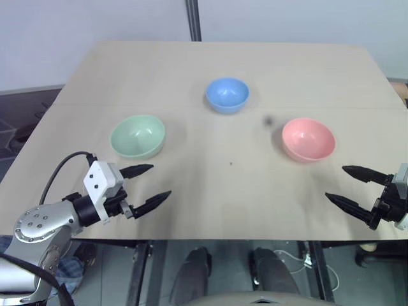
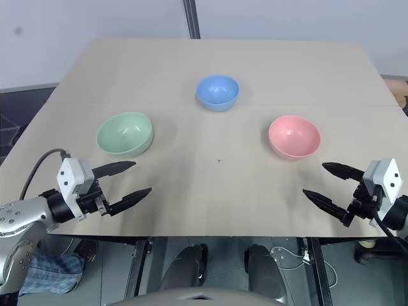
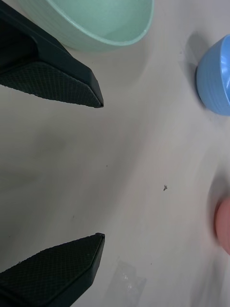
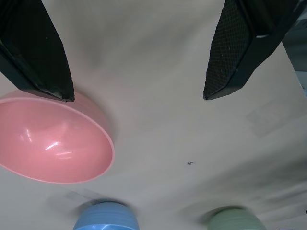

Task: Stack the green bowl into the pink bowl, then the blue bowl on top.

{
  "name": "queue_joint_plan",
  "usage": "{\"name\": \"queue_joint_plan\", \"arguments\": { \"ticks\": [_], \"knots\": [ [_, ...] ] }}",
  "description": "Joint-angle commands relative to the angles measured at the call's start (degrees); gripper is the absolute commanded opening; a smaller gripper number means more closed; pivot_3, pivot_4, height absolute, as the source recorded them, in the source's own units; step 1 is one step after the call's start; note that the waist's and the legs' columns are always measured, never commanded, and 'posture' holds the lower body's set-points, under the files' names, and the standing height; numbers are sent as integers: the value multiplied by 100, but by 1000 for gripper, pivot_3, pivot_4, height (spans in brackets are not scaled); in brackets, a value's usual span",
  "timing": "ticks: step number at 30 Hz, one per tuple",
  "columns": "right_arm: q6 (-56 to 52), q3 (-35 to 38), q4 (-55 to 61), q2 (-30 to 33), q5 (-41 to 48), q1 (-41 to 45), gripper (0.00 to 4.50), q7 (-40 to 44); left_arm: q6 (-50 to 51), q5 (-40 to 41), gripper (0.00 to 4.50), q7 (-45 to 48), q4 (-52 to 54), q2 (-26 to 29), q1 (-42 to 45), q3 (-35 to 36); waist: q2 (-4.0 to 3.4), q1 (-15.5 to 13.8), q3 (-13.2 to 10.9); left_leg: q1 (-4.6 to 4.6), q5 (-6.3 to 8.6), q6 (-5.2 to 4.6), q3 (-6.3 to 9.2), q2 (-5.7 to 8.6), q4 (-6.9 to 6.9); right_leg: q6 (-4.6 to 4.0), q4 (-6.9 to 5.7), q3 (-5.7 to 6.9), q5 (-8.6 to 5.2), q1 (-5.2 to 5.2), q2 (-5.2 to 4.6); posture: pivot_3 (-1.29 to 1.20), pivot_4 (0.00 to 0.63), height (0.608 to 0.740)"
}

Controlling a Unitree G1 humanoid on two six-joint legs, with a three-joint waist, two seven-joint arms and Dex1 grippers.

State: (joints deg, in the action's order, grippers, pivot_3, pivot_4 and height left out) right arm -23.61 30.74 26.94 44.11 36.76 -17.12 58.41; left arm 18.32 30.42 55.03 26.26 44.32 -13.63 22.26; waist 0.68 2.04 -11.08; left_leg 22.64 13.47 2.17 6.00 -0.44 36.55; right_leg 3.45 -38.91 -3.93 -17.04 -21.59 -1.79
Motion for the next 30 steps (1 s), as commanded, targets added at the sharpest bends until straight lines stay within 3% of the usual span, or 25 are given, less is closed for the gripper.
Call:
{"name": "queue_joint_plan", "arguments": {
  "ticks": [1, 24, 30],
  "knots": [
    [130, 146, -6, 70, 72, 71, 4500, 57, -12, 31, 4429, -38, 113, 29, 20, 84, 0, 0, 0, 0, 0, 0, 0, 0, 0, 0, 0, 0, 0, 0, 0, 0, 150, 740],
    [145, 118, -71, 106, 13, 112, 4500, 82, 320, 345, 4429, -13, 253, 120, 505, -29, 0, 2, 1, 0, 0, 0, 0, 0, 2, 0, -3, 0, 1, 0, 0, 0, 150, 740],
    [-16, -386, -310, 368, -591, 575, 4500, -387, 717, 1048, 4429, 52, 437, 278, 1073, 115, 0, 2, 1, 0, 0, 0, 1, 0, 15, 1, -11, 1, 1, 1, 1, 0, 150, 740]
  ]
}}
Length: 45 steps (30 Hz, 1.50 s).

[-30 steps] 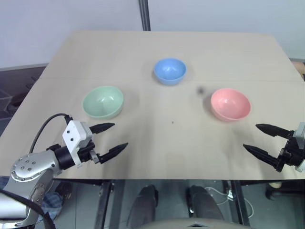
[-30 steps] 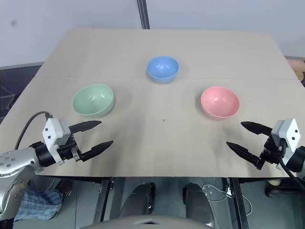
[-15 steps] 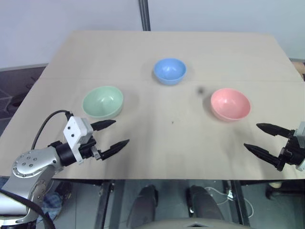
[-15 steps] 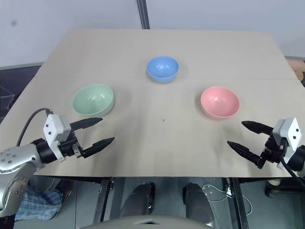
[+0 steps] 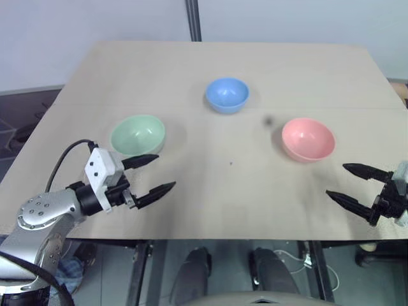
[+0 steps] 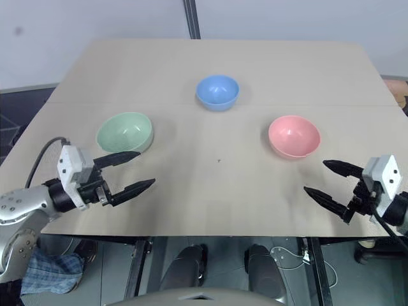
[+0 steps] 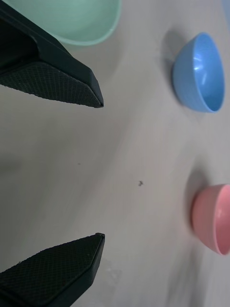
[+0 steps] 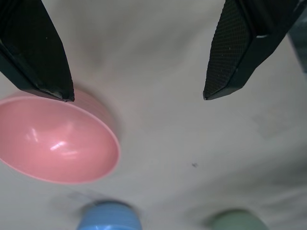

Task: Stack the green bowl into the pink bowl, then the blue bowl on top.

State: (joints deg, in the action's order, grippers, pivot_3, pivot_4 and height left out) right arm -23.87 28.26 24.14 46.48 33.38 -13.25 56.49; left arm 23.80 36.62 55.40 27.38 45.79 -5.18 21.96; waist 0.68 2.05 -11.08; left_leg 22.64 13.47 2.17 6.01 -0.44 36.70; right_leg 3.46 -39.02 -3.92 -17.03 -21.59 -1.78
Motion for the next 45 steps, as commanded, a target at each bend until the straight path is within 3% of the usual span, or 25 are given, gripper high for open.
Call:
{"name": "queue_joint_plan", "arguments": {
  "ticks": [1, 7, 12, 19, 25, 28, 35, 36, 45],
  "knots": [
    [38, -246, -79, 168, -382, 301, 4500, -285, 252, 554, 4429, 17, 366, 177, 330, 153, 0, 1, 0, -1, 0, 0, 0, 0, 2, 0, 0, 0, 0, 2, 0, 0, 150, 740],
    [-2, -837, -120, 321, -766, 1063, 4500, -536, 843, 1408, 4429, -189, 502, 488, 1215, 230, -1, 15, 0, 4, 0, 0, 2, 0, 2, 0, -1, 2, 0, -1, 1, 0, 150, 740],
    [-222, -1675, -115, 400, -1117, 2130, 4500, -732, 874, 1392, 4429, -130, 438, 580, 1402, 56, -4, 46, -2, 5, 0, 0, -2, 0, 2, 0, 0, -2, 1, -5, 1, 0, 150, 740],
    [-1765, -3577, -978, 439, -2185, 3707, 4500, -1051, 933, 1388, 4429, -147, 427, 471, 1441, -140, -2, 17, -2, 12, 0, 0, 4, 3, 4, -1, 0, 3, 1, -9, -1, 0, 150, 740],
    [-2325, -4328, -1546, 193, -2597, 4634, 4500, -1019, 882, 1319, 4429, -117, 332, 503, 1505, -136, -3, 34, -3, 20, 0, 1, 5, 4, 3, -1, 0, 3, 1, -18, -2, 0, 150, 740],
    [-2062, -4582, -1642, 202, -2826, 4743, 3717, -894, 857, 1294, 4500, -125, 355, 486, 1435, -89, -3, 31, -3, 21, 0, 1, 5, 5, 1, -1, 1, 3, 1, -18, -3, 0, 150, 740],
    [-1951, -4599, -1476, 215, -2876, 4666, 432, -610, 842, 1329, 4500, -218, 539, 411, 1169, -40, -4, 31, -3, 20, 0, 0, 6, 5, -1, -1, 1, 4, 1, -18, -5, 0, 150, 740],
    [-1931, -4590, -1447, 228, -2894, 4643, 153, -582, 833, 1325, 4500, -242, 579, 395, 1133, -54, -2, 33, -1, 18, 0, 0, 6, 5, -1, -1, 0, 4, 1, -17, -5, 0, 150, 740],
    [-1363, -4852, -573, 427, -2906, 4713, 68, 254, 782, 1264, 4500, -218, 657, 378, 986, -116, 4, 45, 2, 15, 0, 0, 10, 3, 1, -1, -3, 9, 1, -15, -4, 0, 150, 740]
  ]
}}
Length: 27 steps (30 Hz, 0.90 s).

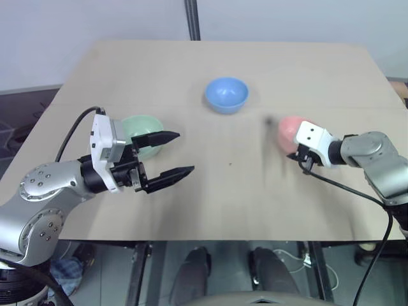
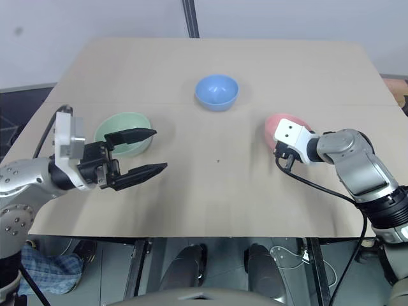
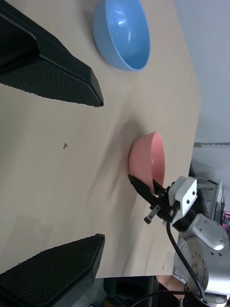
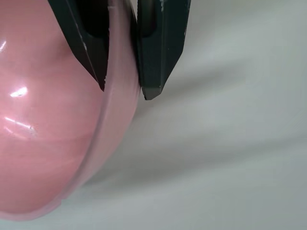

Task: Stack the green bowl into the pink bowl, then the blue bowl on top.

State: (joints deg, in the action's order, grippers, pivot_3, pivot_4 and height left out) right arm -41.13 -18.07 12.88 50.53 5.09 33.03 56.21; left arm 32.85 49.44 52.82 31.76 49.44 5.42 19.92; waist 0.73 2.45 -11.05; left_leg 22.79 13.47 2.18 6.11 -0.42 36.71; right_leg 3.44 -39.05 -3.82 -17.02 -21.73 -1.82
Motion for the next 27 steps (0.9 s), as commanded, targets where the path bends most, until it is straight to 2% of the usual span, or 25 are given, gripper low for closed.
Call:
{"name": "queue_joint_plan", "arguments": {
  "ticks": [1, 7, 10, 17, 19, 20, 24, 27],
  "knots": [
    [384, -359, 750, -44, -174, 138, 68, 278, -142, -44, 4500, 55, 222, 12, -107, 80, -1, 14, -1, 1, 0, 0, 0, 0, -1, 0, 1, 0, 0, -1, 0, 0, 150, 740],
    [875, -1319, 1531, -471, -1051, 366, 68, 176, -234, -135, 4500, 96, 254, 6, -231, 63, -3, -11, -2, 4, 0, 1, 1, -1, -6, 0, 2, 1, 0, -6, 0, 0, 150, 740],
    [736, -1621, 1710, -852, -1245, 445, 68, 114, -248, -136, 4500, 101, 255, 11, -251, 74, -3, -23, -2, 6, 0, 1, 6, 3, -4, 0, 6, 6, 0, -4, -5, 0, 150, 740],
    [651, -1696, 1627, -1238, -1461, 559, 68, 188, -268, -153, 4500, 102, 272, -12, -299, 88, -3, -16, -2, 6, -1, 1, 9, 2, -4, 0, 3, 8, 0, -4, -4, 0, 150, 740],
    [669, -1668, 1628, -1241, -1474, 565, 807, 233, -284, -156, 4500, 93, 276, -19, -323, 95, -3, -15, -2, 6, -1, 1, 10, 2, -4, 0, 4, 9, 0, -4, -4, 0, 150, 740],
    [657, -1650, 1630, -1245, -1474, 560, 1034, 250, -299, -174, 4500, 92, 276, -23, -335, 90, -3, -13, -2, 6, -1, 1, 11, 2, -5, -1, 4, 10, 0, -4, -4, 0, 150, 740],
    [516, -1596, 1623, -1273, -1479, 543, 2617, 262, -360, -233, 4500, 95, 242, -51, -354, 60, -3, -12, -2, 5, -1, 1, 11, 2, -5, -1, 3, 10, 0, -4, -4, 0, 150, 740],
    [426, -1535, 1616, -1281, -1449, 577, 2617, 277, -382, -257, 4500, 99, 218, -65, -352, 30, -3, -12, -2, 5, -1, 1, 11, 2, -5, -1, 3, 10, 0, -4, -3, 0, 150, 740]
  ]
}}
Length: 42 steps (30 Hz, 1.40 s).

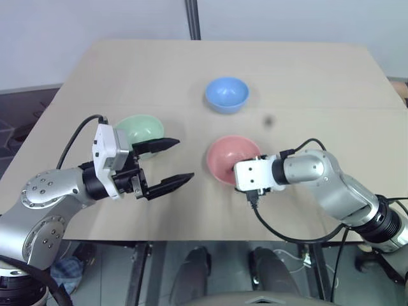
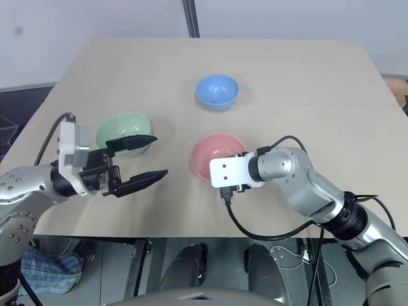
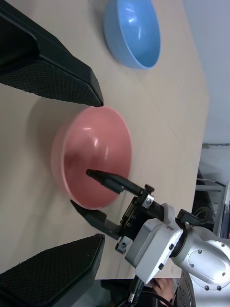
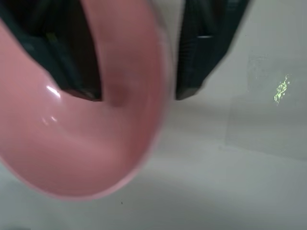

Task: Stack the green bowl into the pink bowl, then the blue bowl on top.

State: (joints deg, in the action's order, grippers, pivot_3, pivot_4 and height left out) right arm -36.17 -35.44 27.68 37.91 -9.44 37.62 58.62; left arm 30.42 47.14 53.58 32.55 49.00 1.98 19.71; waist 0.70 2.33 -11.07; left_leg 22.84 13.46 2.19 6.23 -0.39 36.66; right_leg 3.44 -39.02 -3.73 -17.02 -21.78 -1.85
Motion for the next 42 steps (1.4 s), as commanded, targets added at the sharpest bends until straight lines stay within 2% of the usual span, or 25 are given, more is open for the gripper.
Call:
{"name": "queue_joint_plan", "arguments": {
  "ticks": [1, 9, 15, 21, 24, 26, 27, 32, 37, 42],
  "knots": [
    [-93, 232, 139, -17, 21, 126, 2617, 41, -142, -32, 4500, 28, 133, -27, -4, 41, 0, 0, 0, 0, 0, 0, 0, 0, 0, 0, 0, 0, 0, 0, 0, 0, 150, 740],
    [-685, 893, 597, 205, 612, -109, 2617, 241, -180, -70, 4500, 87, 81, -33, 15, 7, 0, -5, 0, 1, 0, 0, 0, 0, -1, 0, 2, 1, 0, 1, 0, 0, 150, 740],
    [-1695, 2619, 1073, 477, 2109, -457, 2617, 597, -200, -96, 4500, 128, 29, -25, 9, 55, 0, -7, 0, 1, 0, -1, -1, 1, -1, 0, 2, 1, 0, 2, -1, 0, 150, 740],
    [-2176, 4455, 726, 826, 3249, -786, 2617, 659, -223, -144, 4500, 98, -33, -46, 34, 77, -1, -11, -1, -1, 1, -1, -2, 0, -1, 0, 2, 1, 0, 4, 0, 0, 150, 740],
    [-2108, 5066, 372, 1055, 3475, -1131, 3347, 614, -234, -182, 4500, 88, -59, -62, 35, 74, -1, -18, -1, 0, 1, -2, -3, 2, -1, 0, 4, 0, 0, 5, -2, 0, 150, 740],
    [-1895, 5393, 191, 1235, 3600, -1488, 4328, 703, -245, -252, 4500, 58, -97, -75, 53, 63, -2, -20, -1, -1, 1, -2, -6, 2, -2, 0, 4, -1, 0, 5, -1, 0, 150, 740],
    [-1768, 5544, 80, 1297, 3638, -1649, 4463, 715, -236, -302, 4500, 18, -136, -75, 77, 48, -1, -19, -1, 0, 1, -2, -6, 2, -4, 0, 4, -2, 0, 4, -1, 0, 150, 740],
    [-1397, 6185, -375, 1538, 3912, -2207, 4463, 867, -5, -574, 4500, -311, -216, 48, 160, 17, -2, -11, -2, -2, 1, -2, -11, 2, -4, 0, 4, -6, 0, 5, -1, 0, 150, 740],
    [-1154, 7222, -617, 1349, 4965, -2161, 4463, 1063, 189, -1085, 4500, -617, -478, 339, 286, -13, -4, -4, -3, -6, 1, -2, -14, -1, -5, 0, 1, -10, 0, 5, 4, 0, 150, 740],
    [-1069, 7517, -431, 1348, 5804, -2329, 4463, 1234, 294, -1579, 4500, -692, -664, 624, 189, -105, -4, -2, -3, -6, 1, -2, -15, -1, -6, 1, 3, -11, 0, 6, 4, 0, 150, 740]
  ]
}}
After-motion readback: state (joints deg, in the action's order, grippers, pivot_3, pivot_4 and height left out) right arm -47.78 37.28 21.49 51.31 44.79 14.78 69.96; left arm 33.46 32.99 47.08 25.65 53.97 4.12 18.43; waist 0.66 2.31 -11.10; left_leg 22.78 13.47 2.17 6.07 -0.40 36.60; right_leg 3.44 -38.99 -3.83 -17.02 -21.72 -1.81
